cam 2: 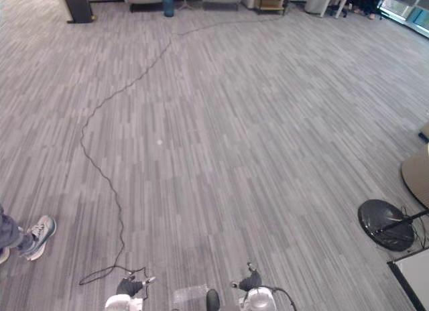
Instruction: Pick up cushions and gather them together orderly.
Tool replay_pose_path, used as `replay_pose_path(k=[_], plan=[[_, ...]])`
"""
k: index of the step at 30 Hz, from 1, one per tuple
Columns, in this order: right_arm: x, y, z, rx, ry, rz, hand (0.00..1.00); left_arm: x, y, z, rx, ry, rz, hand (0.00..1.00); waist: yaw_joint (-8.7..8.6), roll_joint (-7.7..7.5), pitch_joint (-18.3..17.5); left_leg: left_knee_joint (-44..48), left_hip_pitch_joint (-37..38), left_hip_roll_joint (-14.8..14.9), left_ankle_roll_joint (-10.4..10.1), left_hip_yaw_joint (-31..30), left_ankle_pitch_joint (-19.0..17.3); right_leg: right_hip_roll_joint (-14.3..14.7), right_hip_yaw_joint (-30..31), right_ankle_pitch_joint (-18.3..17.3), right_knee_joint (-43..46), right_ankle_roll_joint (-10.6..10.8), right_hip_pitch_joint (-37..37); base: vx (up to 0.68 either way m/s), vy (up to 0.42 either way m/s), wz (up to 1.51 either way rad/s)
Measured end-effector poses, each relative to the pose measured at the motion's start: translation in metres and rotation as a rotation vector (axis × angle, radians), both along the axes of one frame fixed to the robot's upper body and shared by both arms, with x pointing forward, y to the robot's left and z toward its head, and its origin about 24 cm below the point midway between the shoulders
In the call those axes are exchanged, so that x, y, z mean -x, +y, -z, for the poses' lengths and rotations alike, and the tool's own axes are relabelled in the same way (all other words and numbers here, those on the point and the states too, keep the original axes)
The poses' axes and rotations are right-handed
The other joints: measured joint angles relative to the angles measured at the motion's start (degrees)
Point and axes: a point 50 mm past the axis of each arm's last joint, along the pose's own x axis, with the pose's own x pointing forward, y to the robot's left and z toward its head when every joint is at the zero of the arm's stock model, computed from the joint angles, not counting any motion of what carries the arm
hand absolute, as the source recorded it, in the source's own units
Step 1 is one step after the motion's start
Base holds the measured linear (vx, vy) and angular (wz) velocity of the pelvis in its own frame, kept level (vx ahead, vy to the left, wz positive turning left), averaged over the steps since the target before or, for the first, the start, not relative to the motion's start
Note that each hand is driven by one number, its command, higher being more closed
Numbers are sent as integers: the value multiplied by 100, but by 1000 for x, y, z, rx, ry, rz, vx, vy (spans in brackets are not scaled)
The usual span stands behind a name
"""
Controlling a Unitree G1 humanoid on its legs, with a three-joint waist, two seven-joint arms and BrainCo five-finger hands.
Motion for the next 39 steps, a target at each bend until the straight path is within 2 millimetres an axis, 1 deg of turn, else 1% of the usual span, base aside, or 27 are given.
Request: replay_pose_path(k=[4, 7, 9, 12, 19, 25, 39], plan=[[10, -11, 4, -77, 26, 197, 0, 0, 2, 1, 6, 10, 19, 0, -4, 5, 4, -114, -3, -52, 45, -173, 49, -58, -201, -81, 1, 6, 11, 9, 26, 21], [14, -16, 5, -104, 30, 276, 0, 0, 2, 1, 7, 16, 21, 0, -1, 3, 4, -145, 2, -71, 48, -214, 51, -79, -268, -89, 3, 16, 13, 15, 32, 11], [14, -17, 5, -107, 29, 289, 0, 0, 2, 1, 8, 20, 24, 0, 0, 3, 4, -147, 6, -80, 48, -222, 51, -87, -292, -89, 3, 17, 17, 3, 21, 4], [17, -19, 5, -131, 27, 354, 0, 0, 2, 1, 13, 24, 33, 0, -4, 4, 4, -146, 31, -97, 48, -298, 51, -108, -396, -95, 3, 26, 61, -15, 12, 12], [22, -16, 7, -168, 27, 429, 0, 1, 1, 2, 20, 26, 38, 0, 7, 3, -6, -110, 47, -127, 73, -302, 66, -140, -409, -97, 3, 29, 97, -53, -4, 1], [26, -16, 8, -173, 31, 447, 0, 0, -2, 2, 21, 29, 67, 0, 12, 16, -15, -110, 51, -128, 102, -299, 91, -142, -420, -93, 2, 25, 107, -47, -8, 0], [28, -16, 8, -183, 29, 467, 0, 2, -2, 3, 30, 35, 52, 0, 9, 11, -20, -188, 125, -135, 107, -289, 93, -144, -415, -110, -17, 45, 178, -7, 1, 0]])
